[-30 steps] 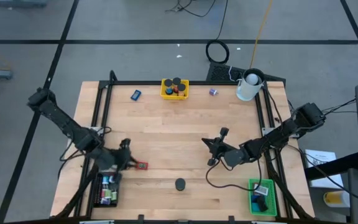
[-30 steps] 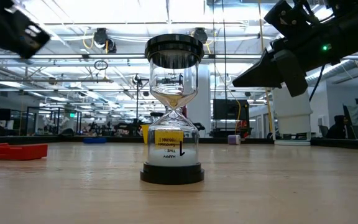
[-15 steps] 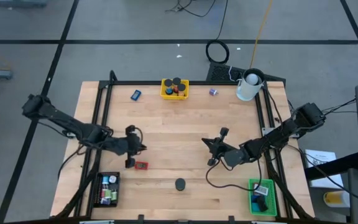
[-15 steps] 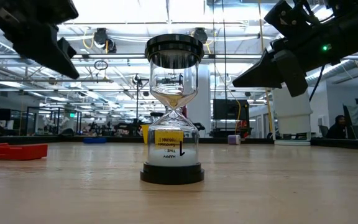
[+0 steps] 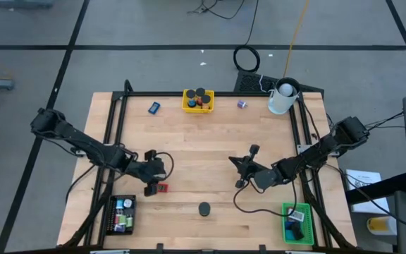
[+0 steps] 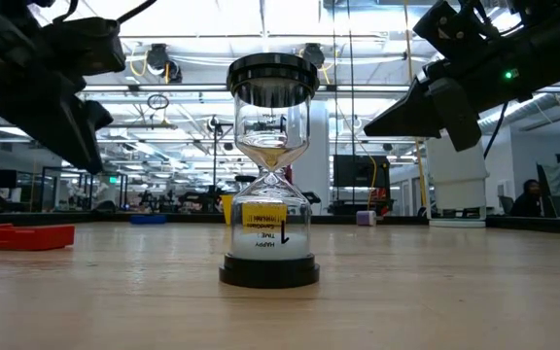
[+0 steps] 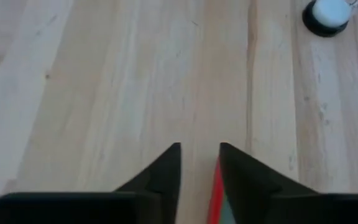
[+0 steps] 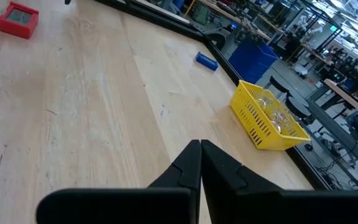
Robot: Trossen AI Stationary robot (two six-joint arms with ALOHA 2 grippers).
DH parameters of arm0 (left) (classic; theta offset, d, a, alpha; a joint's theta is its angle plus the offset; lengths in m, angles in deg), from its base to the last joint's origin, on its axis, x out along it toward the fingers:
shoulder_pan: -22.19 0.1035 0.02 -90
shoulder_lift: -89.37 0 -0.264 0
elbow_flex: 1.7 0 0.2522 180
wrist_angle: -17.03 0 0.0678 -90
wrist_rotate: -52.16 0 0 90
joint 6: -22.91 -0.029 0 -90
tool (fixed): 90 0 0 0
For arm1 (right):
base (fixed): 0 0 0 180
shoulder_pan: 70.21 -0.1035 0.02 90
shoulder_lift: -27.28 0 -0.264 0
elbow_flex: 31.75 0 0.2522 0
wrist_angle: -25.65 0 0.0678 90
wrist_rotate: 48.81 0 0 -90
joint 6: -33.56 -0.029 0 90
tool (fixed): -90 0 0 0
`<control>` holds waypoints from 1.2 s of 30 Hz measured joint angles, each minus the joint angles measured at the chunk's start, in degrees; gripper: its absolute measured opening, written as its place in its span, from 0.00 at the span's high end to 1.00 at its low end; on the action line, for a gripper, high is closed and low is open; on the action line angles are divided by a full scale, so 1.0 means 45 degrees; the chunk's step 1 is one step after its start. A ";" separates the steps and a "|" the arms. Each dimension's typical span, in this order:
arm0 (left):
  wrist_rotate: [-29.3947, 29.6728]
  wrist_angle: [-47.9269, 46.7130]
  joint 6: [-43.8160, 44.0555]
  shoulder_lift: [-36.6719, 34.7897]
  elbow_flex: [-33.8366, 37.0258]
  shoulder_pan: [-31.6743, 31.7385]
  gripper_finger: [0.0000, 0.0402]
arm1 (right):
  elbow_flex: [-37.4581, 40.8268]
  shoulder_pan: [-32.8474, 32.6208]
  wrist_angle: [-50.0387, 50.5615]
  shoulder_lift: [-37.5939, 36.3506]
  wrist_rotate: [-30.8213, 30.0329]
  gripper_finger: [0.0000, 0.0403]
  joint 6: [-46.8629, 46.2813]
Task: Pick & Place Office items
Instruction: Put the red charger adapter into the green bin
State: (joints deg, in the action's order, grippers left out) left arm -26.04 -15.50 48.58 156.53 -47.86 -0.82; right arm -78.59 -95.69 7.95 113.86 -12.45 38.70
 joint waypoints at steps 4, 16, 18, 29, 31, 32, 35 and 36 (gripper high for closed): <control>-0.0466 -0.0186 0.0436 0.0005 0.0000 -0.0109 0.56 | 0.0000 0.0000 0.0000 0.0000 0.0000 0.99 -0.0003; -0.0282 -0.0951 0.1229 0.0009 0.0000 -0.0976 0.24 | 0.0004 0.0000 0.0000 0.0000 0.0007 0.99 -0.0013; -0.0287 -0.0941 0.1422 0.0009 0.0000 -0.0976 0.22 | 0.0005 0.0005 0.0000 0.0000 0.0009 0.99 -0.0013; -0.0282 -0.1110 0.1366 0.0009 0.0000 -0.1062 0.32 | 0.0396 0.0749 -0.0177 0.0000 0.0963 0.99 -0.1137; -0.0270 -0.1000 0.1287 0.0009 0.0000 -0.1059 0.35 | 0.0856 0.1278 -0.0862 0.0005 0.1685 0.99 -0.1492; -0.0259 -0.0908 0.1190 0.0009 0.0000 -0.1059 0.37 | 0.1129 0.1541 -0.1381 0.0005 0.2051 0.99 -0.1550; -0.0291 -0.0277 0.1060 0.0009 0.0000 -0.1059 0.41 | 0.2114 0.2108 -0.3460 0.0005 0.3166 0.99 -0.1426; -0.0360 -0.0064 0.1037 0.0009 0.0000 -0.1059 0.43 | 0.2453 0.2203 -0.4239 0.0005 0.3441 0.99 -0.1291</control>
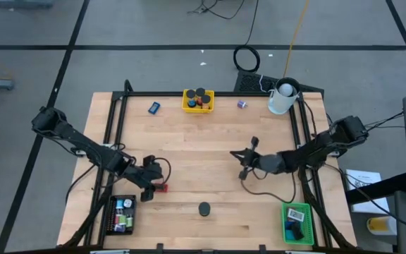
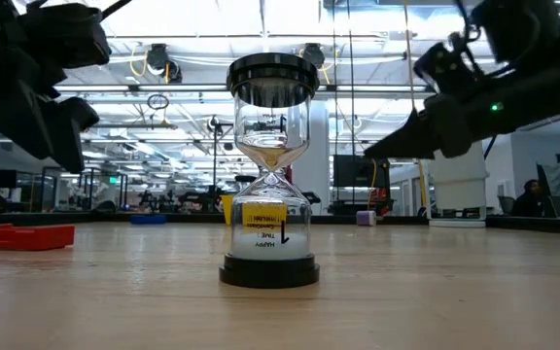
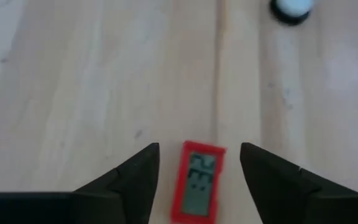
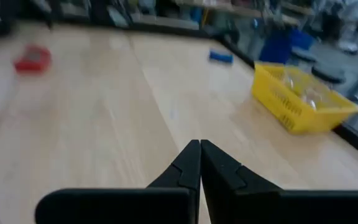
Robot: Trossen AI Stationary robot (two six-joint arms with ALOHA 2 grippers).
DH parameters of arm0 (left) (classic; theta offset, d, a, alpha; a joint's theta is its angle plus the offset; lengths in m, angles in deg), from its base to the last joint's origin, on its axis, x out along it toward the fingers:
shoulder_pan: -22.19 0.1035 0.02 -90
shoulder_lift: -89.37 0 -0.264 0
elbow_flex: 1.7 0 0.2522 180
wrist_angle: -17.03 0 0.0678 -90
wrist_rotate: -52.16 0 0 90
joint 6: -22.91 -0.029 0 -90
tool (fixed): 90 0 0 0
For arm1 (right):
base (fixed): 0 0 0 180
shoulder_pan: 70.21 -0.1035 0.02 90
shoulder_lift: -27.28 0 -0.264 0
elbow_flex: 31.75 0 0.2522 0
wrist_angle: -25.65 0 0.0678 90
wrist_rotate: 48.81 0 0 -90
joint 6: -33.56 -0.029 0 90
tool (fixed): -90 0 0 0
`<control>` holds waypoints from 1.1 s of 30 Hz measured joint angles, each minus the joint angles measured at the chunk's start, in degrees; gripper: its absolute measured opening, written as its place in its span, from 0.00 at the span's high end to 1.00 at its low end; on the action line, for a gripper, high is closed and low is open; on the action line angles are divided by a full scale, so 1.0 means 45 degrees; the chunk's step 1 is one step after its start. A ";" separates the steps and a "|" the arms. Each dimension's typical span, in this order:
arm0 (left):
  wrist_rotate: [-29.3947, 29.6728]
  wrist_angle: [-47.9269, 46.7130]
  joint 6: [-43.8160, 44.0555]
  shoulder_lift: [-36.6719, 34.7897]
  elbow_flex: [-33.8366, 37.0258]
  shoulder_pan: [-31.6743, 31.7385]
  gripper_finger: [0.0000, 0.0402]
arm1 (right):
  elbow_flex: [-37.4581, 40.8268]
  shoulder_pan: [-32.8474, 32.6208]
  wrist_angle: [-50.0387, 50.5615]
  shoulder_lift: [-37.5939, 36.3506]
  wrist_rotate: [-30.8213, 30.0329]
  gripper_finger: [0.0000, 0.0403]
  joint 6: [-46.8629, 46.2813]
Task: Pick & Place Office items
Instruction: Put the red charger adapter into the green bin
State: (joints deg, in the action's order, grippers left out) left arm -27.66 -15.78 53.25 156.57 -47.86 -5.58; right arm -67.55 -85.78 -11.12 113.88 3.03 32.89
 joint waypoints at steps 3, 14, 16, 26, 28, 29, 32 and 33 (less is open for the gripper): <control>-0.0535 0.0054 -0.0004 -0.0005 0.0000 0.0130 0.49 | 0.0900 0.0037 -0.2188 0.0000 0.0526 0.99 0.0356; 0.0012 -0.1067 -0.0138 0.0000 -0.0375 -0.0272 0.59 | 0.1918 -0.0141 -0.3955 0.0000 0.0523 0.99 0.0226; 0.0400 -0.1388 -0.0136 0.0000 -0.0635 -0.0417 0.54 | 0.1913 -0.0140 -0.3960 0.0000 0.0522 0.99 0.0234; 0.0756 -0.1810 0.0772 0.0766 -0.0894 -0.0875 0.17 | 0.1908 -0.0144 -0.3950 0.0000 0.0532 0.99 0.0239; 0.0760 -0.1789 0.0522 0.1244 -0.0894 -0.1018 0.13 | 0.1904 -0.0144 -0.3905 0.0000 0.0537 0.99 0.0209; 0.0762 -0.1764 0.0404 0.1487 -0.0894 -0.1076 0.12 | 0.1904 -0.0144 -0.3864 0.0000 0.0537 0.99 0.0188; 0.0749 -0.1769 0.0328 0.2263 -0.0894 -0.1184 0.12 | 0.1899 -0.0144 -0.3858 0.0000 0.0537 0.99 0.0156; 0.0749 -0.1756 0.0324 0.2520 -0.0894 -0.1185 0.13 | 0.1899 -0.0144 -0.3855 0.0000 0.0542 0.99 0.0152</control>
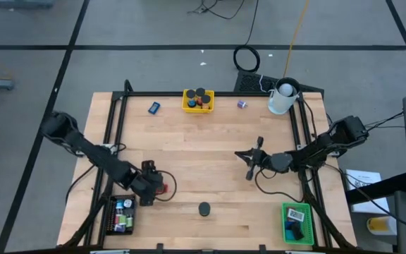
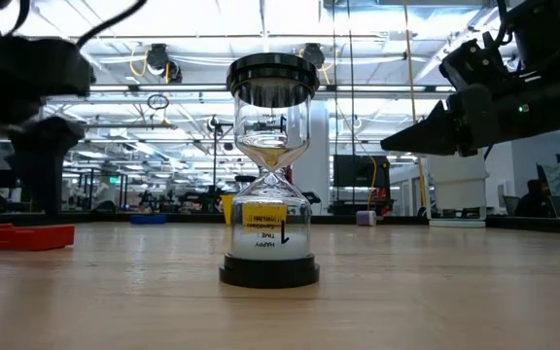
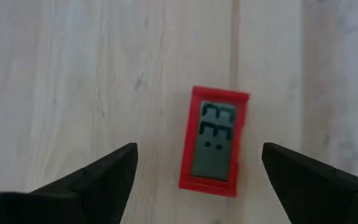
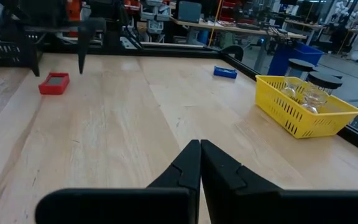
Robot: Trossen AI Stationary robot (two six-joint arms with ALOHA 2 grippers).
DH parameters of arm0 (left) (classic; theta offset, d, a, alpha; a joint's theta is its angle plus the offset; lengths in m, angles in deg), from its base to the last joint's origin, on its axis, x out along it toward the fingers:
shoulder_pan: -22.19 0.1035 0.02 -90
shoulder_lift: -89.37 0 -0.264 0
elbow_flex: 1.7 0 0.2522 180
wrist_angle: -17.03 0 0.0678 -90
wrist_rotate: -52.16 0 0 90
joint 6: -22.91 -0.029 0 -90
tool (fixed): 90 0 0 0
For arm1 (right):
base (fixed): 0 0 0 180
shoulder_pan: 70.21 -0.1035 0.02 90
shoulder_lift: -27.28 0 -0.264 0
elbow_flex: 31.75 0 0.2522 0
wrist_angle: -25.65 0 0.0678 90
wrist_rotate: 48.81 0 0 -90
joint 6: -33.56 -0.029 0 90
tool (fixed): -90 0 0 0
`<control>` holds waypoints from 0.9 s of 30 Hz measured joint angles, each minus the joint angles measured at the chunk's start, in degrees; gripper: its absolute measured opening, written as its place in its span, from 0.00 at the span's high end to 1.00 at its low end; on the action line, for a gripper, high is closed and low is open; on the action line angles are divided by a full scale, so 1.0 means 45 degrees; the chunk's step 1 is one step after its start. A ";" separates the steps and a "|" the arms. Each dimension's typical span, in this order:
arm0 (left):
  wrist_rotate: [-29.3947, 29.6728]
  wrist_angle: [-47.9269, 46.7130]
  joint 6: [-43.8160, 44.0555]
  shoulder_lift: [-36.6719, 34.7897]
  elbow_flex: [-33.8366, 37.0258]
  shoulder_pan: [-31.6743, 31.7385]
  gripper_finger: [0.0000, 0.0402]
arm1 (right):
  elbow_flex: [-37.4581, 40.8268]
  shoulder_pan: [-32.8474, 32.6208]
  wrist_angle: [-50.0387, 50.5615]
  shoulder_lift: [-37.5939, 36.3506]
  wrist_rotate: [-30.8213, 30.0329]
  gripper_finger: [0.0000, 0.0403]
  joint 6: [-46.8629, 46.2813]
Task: Pick & Place Office items
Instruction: Put the red charger adapter into the green bin
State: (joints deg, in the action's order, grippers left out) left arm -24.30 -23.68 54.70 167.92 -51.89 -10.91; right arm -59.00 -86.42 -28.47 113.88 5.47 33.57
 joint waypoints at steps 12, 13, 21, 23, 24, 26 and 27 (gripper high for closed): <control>-0.1112 0.0623 -0.0147 0.1074 0.0000 0.0194 0.40 | 0.0000 0.0000 -0.0003 -0.0005 0.0005 0.99 -0.0006; -0.1114 0.0610 -0.0210 0.1074 0.0000 0.0194 0.43 | 0.0000 0.0000 0.0001 -0.0005 0.0005 0.99 -0.0002; -0.1208 0.0590 -0.0618 0.1059 0.0000 0.0194 0.61 | 0.0000 0.0000 0.0002 -0.0005 0.0005 0.99 -0.0006; -0.1202 0.0618 -0.0619 0.1059 0.0000 0.0228 0.61 | 0.0000 0.0000 0.0002 -0.0005 0.0005 0.99 -0.0006; -0.1193 0.0663 -0.0622 0.1059 0.0000 0.0269 0.61 | 0.0000 0.0000 0.0002 -0.0005 0.0005 0.99 -0.0006; -0.1104 0.0711 -0.0671 0.0986 0.0005 0.0428 0.59 | 0.0000 0.0000 0.0002 -0.0008 0.0005 0.99 -0.0006; -0.0954 0.0694 -0.0780 0.0857 0.0010 0.0536 0.57 | 0.0000 0.0000 0.0002 -0.0008 0.0005 0.99 -0.0006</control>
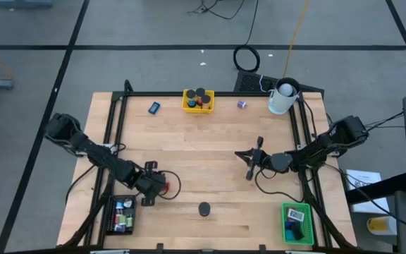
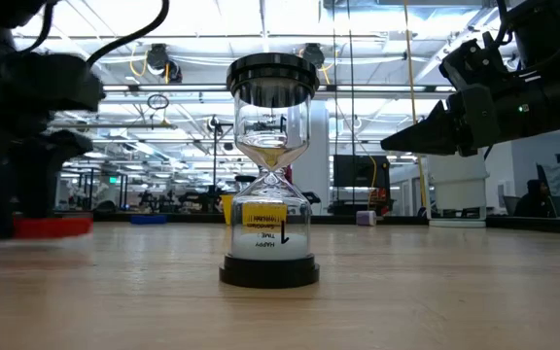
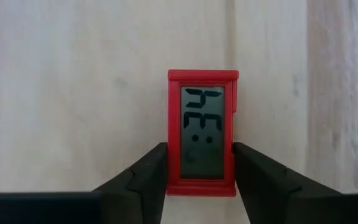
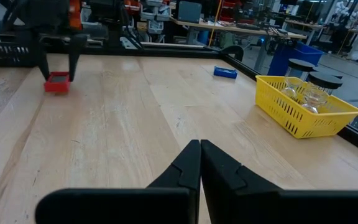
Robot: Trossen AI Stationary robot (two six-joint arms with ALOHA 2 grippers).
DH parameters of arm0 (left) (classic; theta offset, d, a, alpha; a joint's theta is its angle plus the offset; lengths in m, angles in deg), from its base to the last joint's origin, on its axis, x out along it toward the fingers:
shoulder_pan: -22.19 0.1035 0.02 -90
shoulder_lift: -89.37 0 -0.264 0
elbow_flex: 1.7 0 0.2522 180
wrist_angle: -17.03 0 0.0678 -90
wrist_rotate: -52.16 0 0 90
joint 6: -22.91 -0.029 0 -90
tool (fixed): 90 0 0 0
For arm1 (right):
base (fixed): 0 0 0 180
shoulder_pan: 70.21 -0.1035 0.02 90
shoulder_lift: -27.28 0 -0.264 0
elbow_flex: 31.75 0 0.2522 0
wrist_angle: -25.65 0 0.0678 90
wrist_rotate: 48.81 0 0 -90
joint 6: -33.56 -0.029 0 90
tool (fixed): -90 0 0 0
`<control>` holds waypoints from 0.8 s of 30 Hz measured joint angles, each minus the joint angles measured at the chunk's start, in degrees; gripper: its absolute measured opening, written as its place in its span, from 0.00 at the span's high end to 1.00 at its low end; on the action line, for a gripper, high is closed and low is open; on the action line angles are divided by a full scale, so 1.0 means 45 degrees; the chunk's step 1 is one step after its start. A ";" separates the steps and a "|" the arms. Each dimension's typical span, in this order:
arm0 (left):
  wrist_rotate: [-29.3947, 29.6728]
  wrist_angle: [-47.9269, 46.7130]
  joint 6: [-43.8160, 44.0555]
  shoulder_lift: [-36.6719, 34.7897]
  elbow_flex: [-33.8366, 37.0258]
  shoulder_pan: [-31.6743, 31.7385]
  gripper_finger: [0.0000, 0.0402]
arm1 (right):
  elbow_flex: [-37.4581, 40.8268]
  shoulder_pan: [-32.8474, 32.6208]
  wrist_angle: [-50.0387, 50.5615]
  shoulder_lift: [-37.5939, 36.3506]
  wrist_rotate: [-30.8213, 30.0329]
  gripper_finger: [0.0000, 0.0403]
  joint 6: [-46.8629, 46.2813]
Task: Pick & Place Office items
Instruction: Put the red charger adapter into the green bin
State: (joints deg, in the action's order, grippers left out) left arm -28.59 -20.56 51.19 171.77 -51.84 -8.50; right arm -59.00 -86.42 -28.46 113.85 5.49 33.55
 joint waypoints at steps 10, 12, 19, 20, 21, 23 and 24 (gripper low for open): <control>0.0451 0.3474 -0.3822 -0.0409 0.0005 0.2974 0.61 | 0.0000 -0.0001 -0.0002 -0.0002 0.0000 0.99 0.0000; -0.0213 0.4930 -0.4524 -0.0074 0.0005 0.3662 0.61 | -0.0005 -0.0001 -0.0005 -0.0002 0.0003 0.99 0.0000; -0.1724 0.6895 -0.5805 0.1955 -0.1110 0.5147 0.57 | -0.0010 -0.0005 0.0085 -0.0002 -0.0005 0.99 0.0015; -0.1732 0.6940 -0.5986 0.2343 -0.1456 0.5241 0.57 | -0.0010 0.0000 0.0092 -0.0002 -0.0002 0.99 0.0012; -0.1731 0.6856 -0.6171 0.2712 -0.1807 0.5332 0.57 | -0.0010 -0.0002 0.0092 -0.0002 -0.0003 0.99 -0.0016; -0.1969 0.6717 -0.6506 0.3487 -0.2574 0.5477 0.59 | -0.0010 -0.0001 0.0098 -0.0002 0.0000 0.99 -0.0058; -0.2137 0.6611 -0.6699 0.3871 -0.2958 0.5545 0.59 | -0.0010 -0.0005 0.0102 -0.0002 0.0000 0.99 -0.0059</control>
State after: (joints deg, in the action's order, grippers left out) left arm -38.20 9.19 21.05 189.19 -65.15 16.45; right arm -59.05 -86.44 -28.00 113.84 5.49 33.28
